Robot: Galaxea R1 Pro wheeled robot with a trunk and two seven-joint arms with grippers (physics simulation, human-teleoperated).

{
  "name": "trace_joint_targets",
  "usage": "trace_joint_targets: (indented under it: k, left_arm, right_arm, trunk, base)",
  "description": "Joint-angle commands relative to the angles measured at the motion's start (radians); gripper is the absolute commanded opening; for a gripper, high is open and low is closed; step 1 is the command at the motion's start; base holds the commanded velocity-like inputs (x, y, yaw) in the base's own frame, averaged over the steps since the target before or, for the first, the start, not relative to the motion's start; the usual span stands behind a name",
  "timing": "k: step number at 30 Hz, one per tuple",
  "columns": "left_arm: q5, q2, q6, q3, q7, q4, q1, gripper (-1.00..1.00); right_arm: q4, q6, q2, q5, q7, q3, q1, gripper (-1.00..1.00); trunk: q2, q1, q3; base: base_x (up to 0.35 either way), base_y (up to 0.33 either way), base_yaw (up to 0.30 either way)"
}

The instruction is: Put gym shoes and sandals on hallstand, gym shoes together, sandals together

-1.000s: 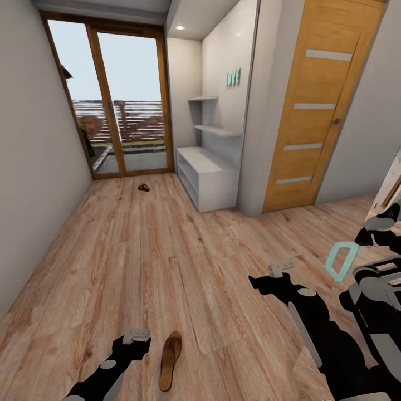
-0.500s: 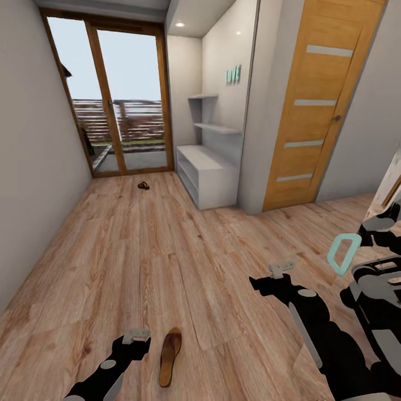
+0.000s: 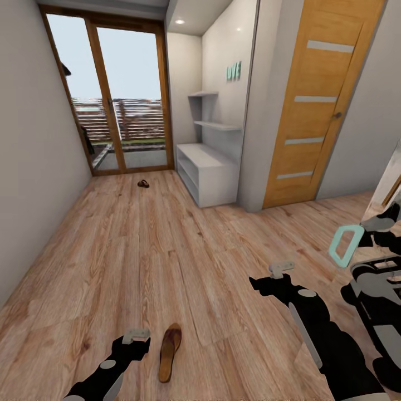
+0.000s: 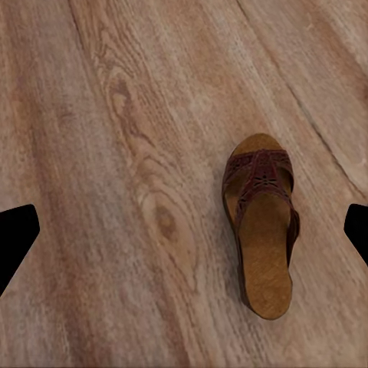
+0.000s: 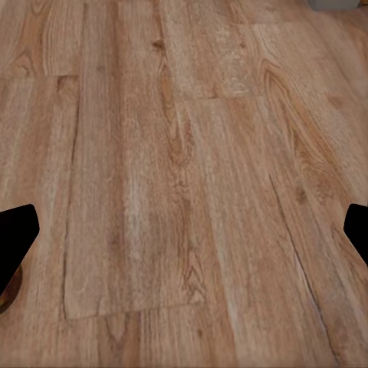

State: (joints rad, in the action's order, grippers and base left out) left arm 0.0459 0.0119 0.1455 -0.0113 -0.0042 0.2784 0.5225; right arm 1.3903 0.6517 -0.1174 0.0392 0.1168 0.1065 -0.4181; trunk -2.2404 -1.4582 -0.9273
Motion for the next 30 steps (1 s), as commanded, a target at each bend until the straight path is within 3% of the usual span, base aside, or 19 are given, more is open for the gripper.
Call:
trace_joint_targets:
  k: [1,30]
  left_arm:
    - [0.005,0.000,0.003,-0.001,0.000,-0.001,0.001,1.00]
    - [0.007,0.000,0.005,0.001,0.000,-0.002,0.001,1.00]
  right_arm:
    - [0.001,0.005,-0.001,0.004,0.000,0.001,-0.001,1.00]
    - [0.001,0.005,0.001,0.003,0.001,0.002,-0.001,1.00]
  trunk:
    - [-0.008,-0.004,-0.004]
    - [-0.211,-0.115,-0.095]
  base:
    - [0.000,0.000,0.000]
    - [0.000,0.000,0.000]
